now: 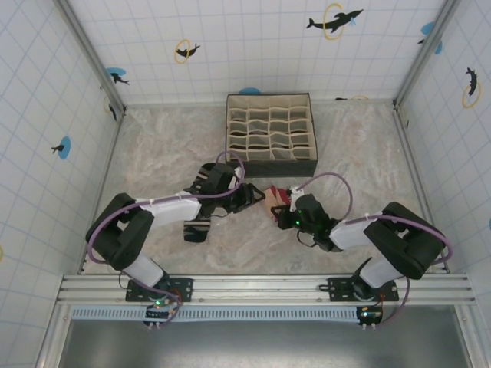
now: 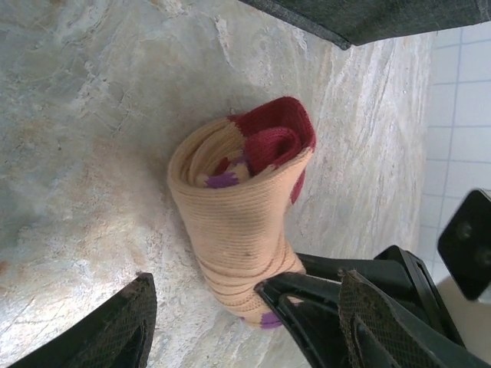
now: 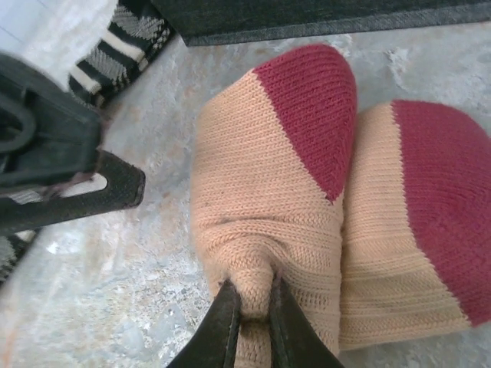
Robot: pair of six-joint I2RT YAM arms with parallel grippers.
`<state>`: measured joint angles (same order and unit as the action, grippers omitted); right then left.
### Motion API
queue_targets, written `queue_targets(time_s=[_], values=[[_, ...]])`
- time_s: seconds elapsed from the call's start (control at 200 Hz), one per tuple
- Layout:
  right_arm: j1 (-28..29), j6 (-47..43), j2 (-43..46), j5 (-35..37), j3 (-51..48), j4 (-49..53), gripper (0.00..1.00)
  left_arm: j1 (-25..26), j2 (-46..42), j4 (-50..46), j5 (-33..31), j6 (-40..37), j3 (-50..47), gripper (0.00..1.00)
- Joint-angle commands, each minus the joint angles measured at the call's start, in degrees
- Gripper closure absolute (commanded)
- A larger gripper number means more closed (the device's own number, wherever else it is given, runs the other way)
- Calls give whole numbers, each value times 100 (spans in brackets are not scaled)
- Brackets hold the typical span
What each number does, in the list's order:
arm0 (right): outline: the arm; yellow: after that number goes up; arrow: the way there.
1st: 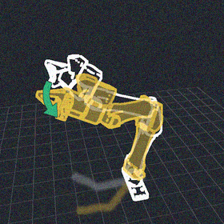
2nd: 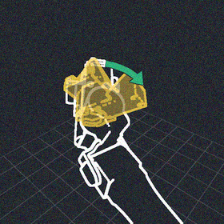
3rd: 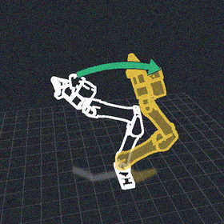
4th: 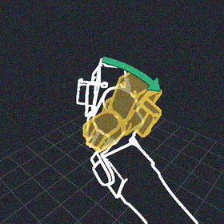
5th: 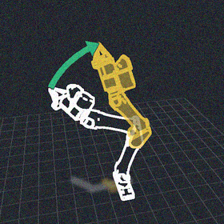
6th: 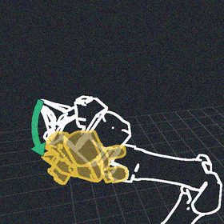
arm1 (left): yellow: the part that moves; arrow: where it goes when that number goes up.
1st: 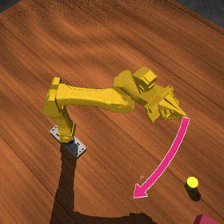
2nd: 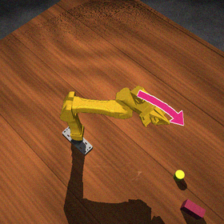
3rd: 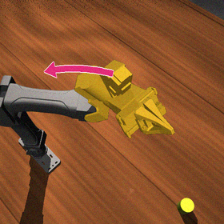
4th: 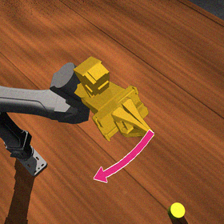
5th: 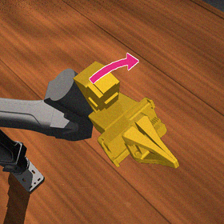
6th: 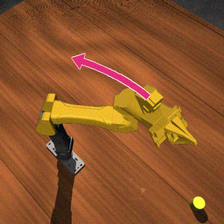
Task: Roll the socks
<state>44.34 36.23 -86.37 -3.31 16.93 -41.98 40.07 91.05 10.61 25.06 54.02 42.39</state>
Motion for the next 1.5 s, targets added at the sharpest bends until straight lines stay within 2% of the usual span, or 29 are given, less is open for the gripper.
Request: queue_targets(time_s=[0.0, 0.4, 0.651, 0.866, 0.921, 1.036, 1.161, 1.211, 1.366, 1.496], values=[[-367, 748, -180, -1088, -503, 394, 100, 52, 188, 103, 38, -176, -40, 37], [-842, 1398, -441, -1810, -578, 29, 100, 369, 880, 475, -155, -249, 291, 38], [-1008, 1729, -653, -2233, -643, -425, 100, 378, 1292, 485, -219, -252, 454, 47], [-1104, 1819, -718, -2354, -648, -504, 97, 378, 1564, 392, -252, -174, 601, 60], [-1120, 1827, -702, -2358, -645, -491, 94, 376, 1608, 385, -259, -140, 617, 66], [-1120, 1693, -575, -2302, -558, -225, 89, 369, 1631, 282, -343, -102, 677, 84], [-1091, 1314, -199, -2030, -339, 591, 76, 352, 1662, 91, -341, -132, 815, 100], [-1056, 1119, 41, -1920, -226, 977, 71, 345, 1673, -19, -327, -162, 887, 100], [-853, 445, 836, -941, 259, 2479, 52, 318, 1615, -469, -348, -207, 1075, 100], [-391, -139, 1367, 21, 668, 3384, 38, 249, 1483, -925, -430, -192, 1132, 100]])
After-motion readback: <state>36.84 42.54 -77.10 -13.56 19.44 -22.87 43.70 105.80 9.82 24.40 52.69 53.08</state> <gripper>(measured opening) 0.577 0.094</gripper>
